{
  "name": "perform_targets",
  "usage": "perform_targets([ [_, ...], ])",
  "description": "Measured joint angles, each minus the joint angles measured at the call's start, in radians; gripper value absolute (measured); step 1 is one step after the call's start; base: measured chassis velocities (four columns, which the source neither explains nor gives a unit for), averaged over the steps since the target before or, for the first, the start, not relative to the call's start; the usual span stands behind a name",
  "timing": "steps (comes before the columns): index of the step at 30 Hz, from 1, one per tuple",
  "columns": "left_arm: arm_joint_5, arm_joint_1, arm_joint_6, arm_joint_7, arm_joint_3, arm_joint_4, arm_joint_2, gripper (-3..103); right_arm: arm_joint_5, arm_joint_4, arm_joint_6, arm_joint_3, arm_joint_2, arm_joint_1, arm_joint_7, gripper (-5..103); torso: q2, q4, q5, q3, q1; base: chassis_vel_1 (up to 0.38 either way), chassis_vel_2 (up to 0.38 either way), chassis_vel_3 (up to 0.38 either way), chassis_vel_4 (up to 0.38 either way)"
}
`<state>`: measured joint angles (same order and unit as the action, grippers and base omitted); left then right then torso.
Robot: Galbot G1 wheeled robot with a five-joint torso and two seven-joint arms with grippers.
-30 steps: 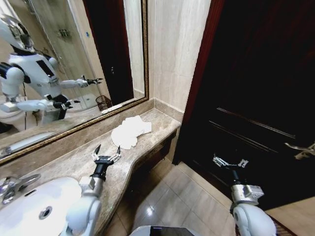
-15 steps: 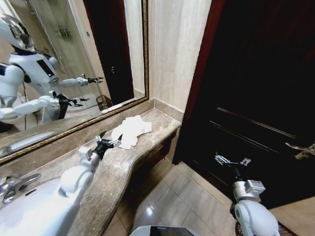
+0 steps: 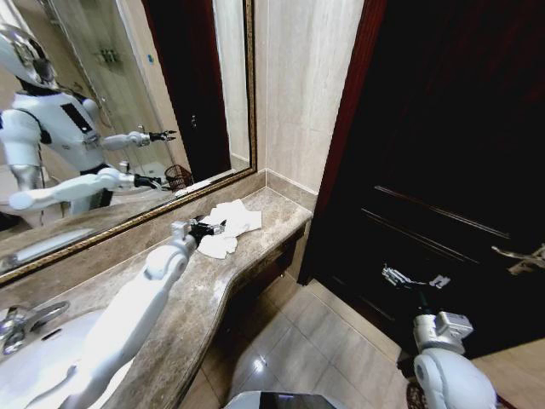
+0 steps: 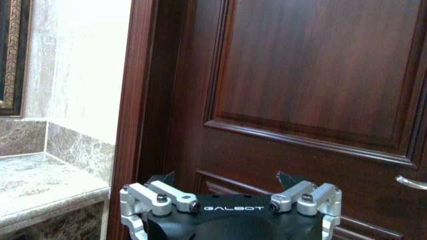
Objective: Discard the used towel into the hamper.
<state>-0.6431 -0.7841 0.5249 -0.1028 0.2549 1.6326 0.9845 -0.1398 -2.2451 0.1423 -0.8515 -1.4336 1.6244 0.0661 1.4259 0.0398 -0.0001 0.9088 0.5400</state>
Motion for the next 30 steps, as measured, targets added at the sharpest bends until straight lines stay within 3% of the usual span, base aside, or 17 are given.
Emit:
perform_targets([
  [6,-0.021,0.116,0.047,-0.001,-0.094,-0.113,0.020,100,0.000,0.004,-0.001,-0.004,0.002,-0.003,0.004,100,0.000,0.0000,0.0001,0.000,0.000,0.000,0.000,0.000,0.000],
  [12,-0.017,0.184,0.052,-0.017,-0.157,-0.203,0.049,100,0.000,0.008,-0.005,-0.006,0.010,0.003,0.004,100,0.000,0.0000,0.0003,0.000,0.000,0.000,0.000,0.000,0.000],
  [23,-0.002,0.231,0.065,-0.064,-0.195,-0.297,0.106,100,0.002,-0.012,-0.009,-0.007,0.016,0.013,0.004,100,0.000,-0.0002,0.0003,0.000,0.000,0.000,0.000,0.000,0.000],
  [30,0.000,0.227,0.062,-0.068,-0.199,-0.296,0.108,103,0.002,-0.022,-0.013,-0.006,0.009,0.027,0.004,100,0.000,-0.0001,0.0002,0.000,0.000,0.000,0.000,0.000,0.000],
])
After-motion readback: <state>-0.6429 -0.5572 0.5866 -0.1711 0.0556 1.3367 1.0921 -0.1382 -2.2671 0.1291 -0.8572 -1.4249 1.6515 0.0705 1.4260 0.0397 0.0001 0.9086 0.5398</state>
